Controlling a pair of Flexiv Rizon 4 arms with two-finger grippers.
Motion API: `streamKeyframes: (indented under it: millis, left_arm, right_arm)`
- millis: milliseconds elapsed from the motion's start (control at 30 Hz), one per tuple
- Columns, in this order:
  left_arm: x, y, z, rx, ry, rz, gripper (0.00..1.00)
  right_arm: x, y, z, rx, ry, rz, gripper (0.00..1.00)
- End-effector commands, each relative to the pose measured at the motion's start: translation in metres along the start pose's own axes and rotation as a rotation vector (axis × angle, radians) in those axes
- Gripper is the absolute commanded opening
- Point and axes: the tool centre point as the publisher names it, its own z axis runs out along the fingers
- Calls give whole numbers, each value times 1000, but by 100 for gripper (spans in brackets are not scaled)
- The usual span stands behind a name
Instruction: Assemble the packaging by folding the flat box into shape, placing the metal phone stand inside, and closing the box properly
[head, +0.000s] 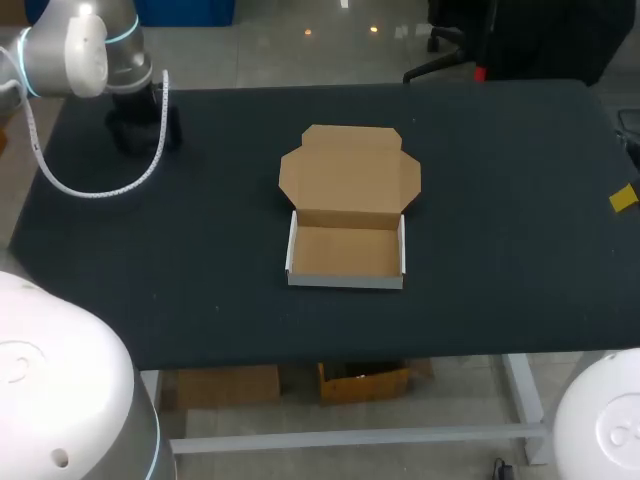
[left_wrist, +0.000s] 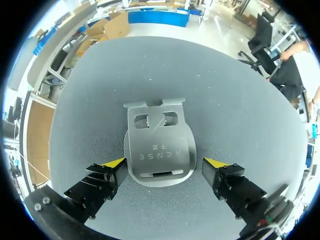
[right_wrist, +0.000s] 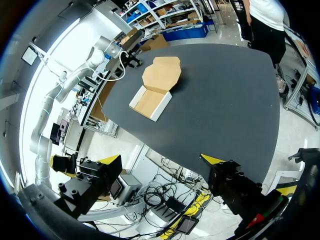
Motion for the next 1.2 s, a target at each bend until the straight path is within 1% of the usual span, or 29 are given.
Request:
streamKeyframes:
  millis: [33, 400, 633, 1200]
  left_arm:
    - [1, -6, 3, -9, -4, 0, 100]
    - [0, -13, 3, 0, -4, -1, 99]
    - [-2, -15, 4, 1, -5, -5, 92]
    - [-3, -17, 7, -5, -5, -4, 81]
  right_arm:
    - [1, -1, -1, 0, 0, 0, 100]
    - [1, -1, -1, 0, 0, 0, 100]
    - [1, -1, -1, 0, 0, 0, 100]
    - [1, -1, -1, 0, 0, 0, 100]
